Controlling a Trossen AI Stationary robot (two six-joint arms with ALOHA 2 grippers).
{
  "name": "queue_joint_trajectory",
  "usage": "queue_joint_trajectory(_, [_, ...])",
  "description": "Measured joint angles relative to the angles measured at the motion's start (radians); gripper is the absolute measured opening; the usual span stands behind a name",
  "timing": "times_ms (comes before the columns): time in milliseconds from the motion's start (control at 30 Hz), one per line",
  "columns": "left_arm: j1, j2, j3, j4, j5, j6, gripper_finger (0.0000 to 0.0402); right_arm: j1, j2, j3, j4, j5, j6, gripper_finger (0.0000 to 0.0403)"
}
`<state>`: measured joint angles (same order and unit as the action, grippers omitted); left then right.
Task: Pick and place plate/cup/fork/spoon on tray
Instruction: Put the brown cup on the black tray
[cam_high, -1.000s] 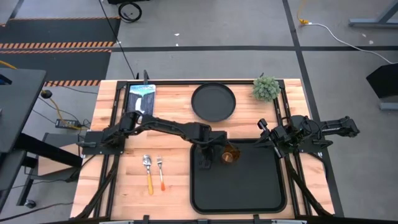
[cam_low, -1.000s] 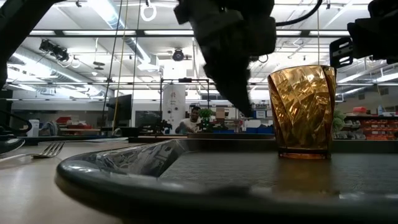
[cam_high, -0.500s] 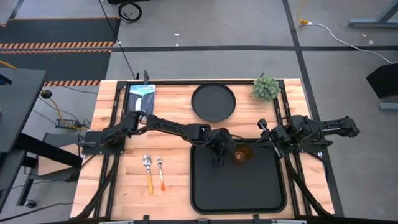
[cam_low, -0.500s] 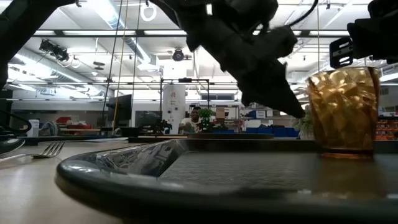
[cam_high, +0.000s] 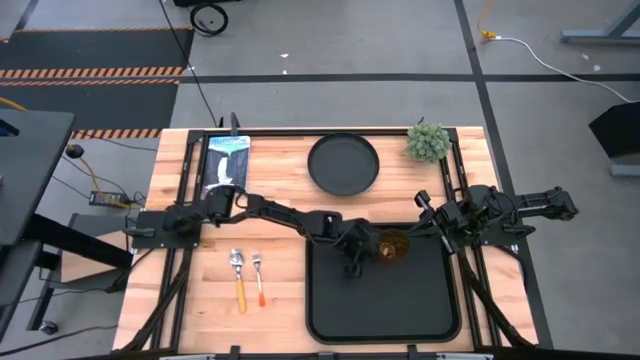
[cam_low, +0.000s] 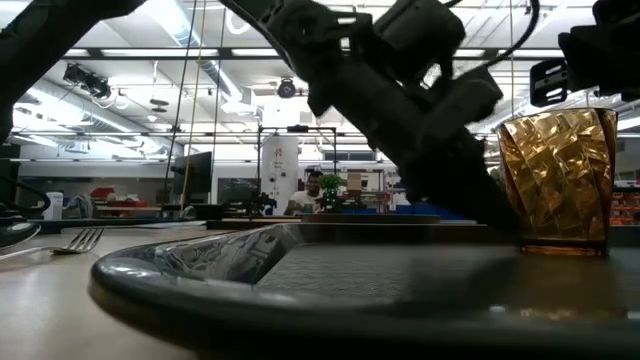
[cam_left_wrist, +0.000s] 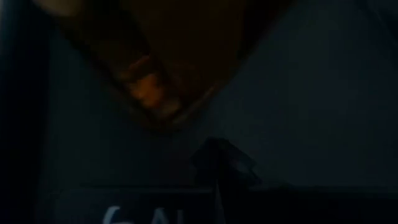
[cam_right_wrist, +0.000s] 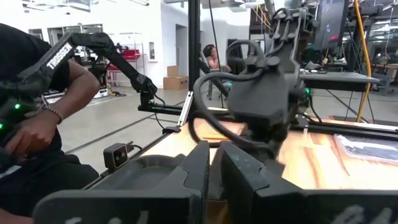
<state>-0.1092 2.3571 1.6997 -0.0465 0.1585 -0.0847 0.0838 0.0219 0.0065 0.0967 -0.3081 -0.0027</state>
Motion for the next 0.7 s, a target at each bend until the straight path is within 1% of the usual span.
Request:
queue_joint_trajectory(100, [-0.005, 0.036, 0.0, 0.096, -0.019, -0.039, 0.0011, 0.0, 0.0, 0.0, 0.0, 0.0, 0.0, 0.0045])
queue_joint_trajectory(400, [-0.002, 0.112, 0.001, 0.403, -0.145, -0.035, 0.0011, 0.0, 0.0, 0.0, 0.007, 0.0, 0.0, 0.0045])
queue_joint_trajectory(500, [-0.001, 0.113, 0.0, 0.418, -0.155, -0.028, 0.0011, 0.0, 0.0, 0.0, 0.007, 0.0, 0.0, 0.0045])
queue_joint_trajectory(633, [0.0, 0.107, 0.001, 0.325, -0.156, 0.019, 0.0011, 0.0, 0.0, 0.0, 0.007, 0.0, 0.0, 0.0045])
queue_joint_trajectory(700, [-0.002, 0.107, 0.001, 0.315, -0.156, 0.022, 0.0011, 0.0, 0.0, 0.0, 0.007, 0.0, 0.0, 0.0045])
